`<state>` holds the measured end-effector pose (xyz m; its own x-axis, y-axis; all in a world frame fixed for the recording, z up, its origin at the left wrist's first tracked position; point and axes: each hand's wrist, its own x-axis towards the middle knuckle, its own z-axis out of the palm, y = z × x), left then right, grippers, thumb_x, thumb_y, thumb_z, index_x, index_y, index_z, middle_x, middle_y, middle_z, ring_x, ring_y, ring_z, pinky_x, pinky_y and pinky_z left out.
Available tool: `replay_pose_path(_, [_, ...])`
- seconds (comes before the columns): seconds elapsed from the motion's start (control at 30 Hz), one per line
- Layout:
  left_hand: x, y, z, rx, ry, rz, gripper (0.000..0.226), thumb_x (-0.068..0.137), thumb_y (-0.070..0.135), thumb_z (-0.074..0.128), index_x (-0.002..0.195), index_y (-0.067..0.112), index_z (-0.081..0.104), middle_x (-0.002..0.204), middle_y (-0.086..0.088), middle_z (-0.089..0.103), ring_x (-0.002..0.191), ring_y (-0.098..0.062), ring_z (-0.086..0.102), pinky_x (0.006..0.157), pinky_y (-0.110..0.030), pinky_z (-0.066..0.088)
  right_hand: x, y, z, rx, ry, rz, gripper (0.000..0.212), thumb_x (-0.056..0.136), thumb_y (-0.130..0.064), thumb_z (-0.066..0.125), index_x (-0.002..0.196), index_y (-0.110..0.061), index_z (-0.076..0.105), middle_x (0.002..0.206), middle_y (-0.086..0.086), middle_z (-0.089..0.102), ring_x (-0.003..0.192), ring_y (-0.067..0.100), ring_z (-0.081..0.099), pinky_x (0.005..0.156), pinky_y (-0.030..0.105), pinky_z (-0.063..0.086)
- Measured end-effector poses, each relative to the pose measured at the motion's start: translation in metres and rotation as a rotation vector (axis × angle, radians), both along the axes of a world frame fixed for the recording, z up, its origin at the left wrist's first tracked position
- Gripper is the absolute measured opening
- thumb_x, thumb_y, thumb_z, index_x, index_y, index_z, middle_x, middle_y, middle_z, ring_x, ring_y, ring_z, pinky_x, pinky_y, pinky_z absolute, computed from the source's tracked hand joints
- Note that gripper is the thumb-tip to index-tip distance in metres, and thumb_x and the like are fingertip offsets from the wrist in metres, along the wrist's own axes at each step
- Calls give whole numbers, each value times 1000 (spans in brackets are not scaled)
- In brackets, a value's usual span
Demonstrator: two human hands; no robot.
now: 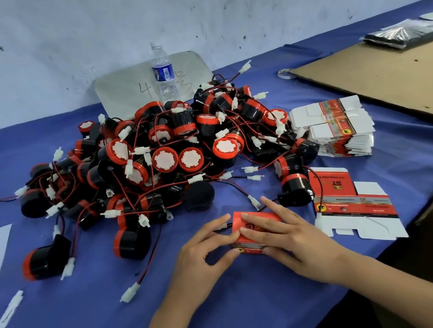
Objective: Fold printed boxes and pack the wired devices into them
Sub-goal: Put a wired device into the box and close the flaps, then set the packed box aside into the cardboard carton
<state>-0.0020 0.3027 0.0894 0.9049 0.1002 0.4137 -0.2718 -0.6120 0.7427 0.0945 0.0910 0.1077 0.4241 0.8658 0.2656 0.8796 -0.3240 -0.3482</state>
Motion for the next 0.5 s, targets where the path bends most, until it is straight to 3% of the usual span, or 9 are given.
replay_pose_path(0.1, [-2, -6, 0, 211, -23, 23, 36, 78, 32, 76, 113, 25, 65, 146, 23, 41, 127, -1, 47, 100, -24, 44, -4, 1, 3, 64, -59, 22, 44, 96, -20, 56, 140, -25, 49, 151, -8, 38, 128, 33, 43, 107, 41, 39])
replay_pose_path(0.2, [-1, -18, 3, 408, -67, -3, 66, 75, 30, 79, 134, 22, 49, 150, 13, 35, 131, -7, 38, 105, -29, 34, -5, 4, 16, 260, -60, -65, 34, 89, -17, 67, 123, -15, 66, 131, -2, 60, 101, 24, 60, 88, 37, 51])
replay_pose_path(0.3, [5, -28, 19, 233, -113, 5, 62, 84, 44, 66, 138, 28, 41, 144, 17, 41, 128, -4, 42, 103, -22, 36, -7, 1, 39, 488, 228, -205, 26, 86, -30, 67, 109, -18, 72, 104, -8, 70, 91, 10, 66, 76, 30, 53])
replay_pose_path(0.37, [12, -38, 29, 24, -131, 1, 50, 84, 51, 62, 129, 37, 45, 127, 27, 48, 115, 4, 49, 91, -11, 41, -9, -6, 53, 511, 383, -193, 41, 76, -42, 75, 111, -22, 67, 100, -11, 69, 90, 9, 66, 76, 26, 53])
replay_pose_path(0.43, [18, -46, 33, -44, -157, 7, 44, 82, 51, 65, 120, 39, 48, 115, 21, 53, 106, 6, 53, 83, -7, 42, -9, -10, 60, 475, 408, -167, 56, 65, -41, 86, 112, -24, 60, 99, -13, 66, 90, 8, 65, 77, 21, 52])
replay_pose_path(0.5, [26, -58, 28, -108, -147, -15, 46, 81, 51, 69, 119, 37, 48, 115, 19, 56, 108, 5, 54, 85, -9, 44, -7, -18, 63, 434, 349, -218, 55, 63, -37, 89, 107, -25, 57, 94, -13, 65, 84, 6, 64, 74, 19, 50])
